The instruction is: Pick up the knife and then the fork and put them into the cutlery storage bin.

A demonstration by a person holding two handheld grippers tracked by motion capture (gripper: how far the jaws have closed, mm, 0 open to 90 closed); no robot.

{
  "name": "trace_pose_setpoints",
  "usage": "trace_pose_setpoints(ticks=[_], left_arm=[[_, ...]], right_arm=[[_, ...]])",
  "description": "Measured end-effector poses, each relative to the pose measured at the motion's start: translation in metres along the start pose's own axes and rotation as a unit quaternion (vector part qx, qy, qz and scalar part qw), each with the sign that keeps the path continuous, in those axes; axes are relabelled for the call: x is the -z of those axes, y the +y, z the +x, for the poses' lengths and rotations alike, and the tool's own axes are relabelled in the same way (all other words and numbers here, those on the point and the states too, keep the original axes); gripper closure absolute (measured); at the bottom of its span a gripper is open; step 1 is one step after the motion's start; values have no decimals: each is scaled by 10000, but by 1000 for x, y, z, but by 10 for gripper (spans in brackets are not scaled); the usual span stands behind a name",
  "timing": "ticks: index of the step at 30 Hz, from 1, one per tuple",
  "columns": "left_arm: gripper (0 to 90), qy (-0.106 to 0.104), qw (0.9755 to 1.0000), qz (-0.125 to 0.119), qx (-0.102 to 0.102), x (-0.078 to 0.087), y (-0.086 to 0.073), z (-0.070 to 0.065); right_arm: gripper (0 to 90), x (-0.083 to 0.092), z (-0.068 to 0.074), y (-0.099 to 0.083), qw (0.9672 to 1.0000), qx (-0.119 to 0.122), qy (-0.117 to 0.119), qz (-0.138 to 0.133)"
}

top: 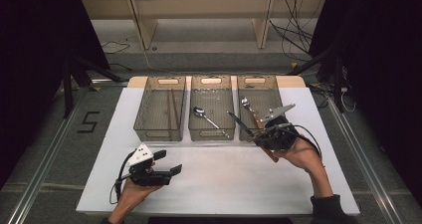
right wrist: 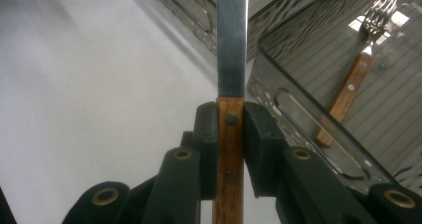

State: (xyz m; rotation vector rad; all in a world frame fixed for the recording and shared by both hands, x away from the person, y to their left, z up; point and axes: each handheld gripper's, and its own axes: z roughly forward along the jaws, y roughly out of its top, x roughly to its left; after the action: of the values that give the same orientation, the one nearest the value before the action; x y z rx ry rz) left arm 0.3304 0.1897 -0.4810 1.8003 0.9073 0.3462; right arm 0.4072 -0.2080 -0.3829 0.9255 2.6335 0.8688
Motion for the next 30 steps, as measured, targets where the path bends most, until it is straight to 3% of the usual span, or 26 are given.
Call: trace_pose_setpoints(ticks=[9, 21, 30], left_arm=[[160, 2, 10000, -28, 19, 0, 0, 0], [160, -2, 10000, -26, 43, 1, 0, 0], [160, -3, 10000, -22, 27, 1, 0, 1]], right_arm=[[775, 2, -6, 12, 9997, -3, -218, -117], [775, 1, -29, 36, 9979, -435, -415, -259], [775, 1, -43, 53, 9967, -611, -470, -237]])
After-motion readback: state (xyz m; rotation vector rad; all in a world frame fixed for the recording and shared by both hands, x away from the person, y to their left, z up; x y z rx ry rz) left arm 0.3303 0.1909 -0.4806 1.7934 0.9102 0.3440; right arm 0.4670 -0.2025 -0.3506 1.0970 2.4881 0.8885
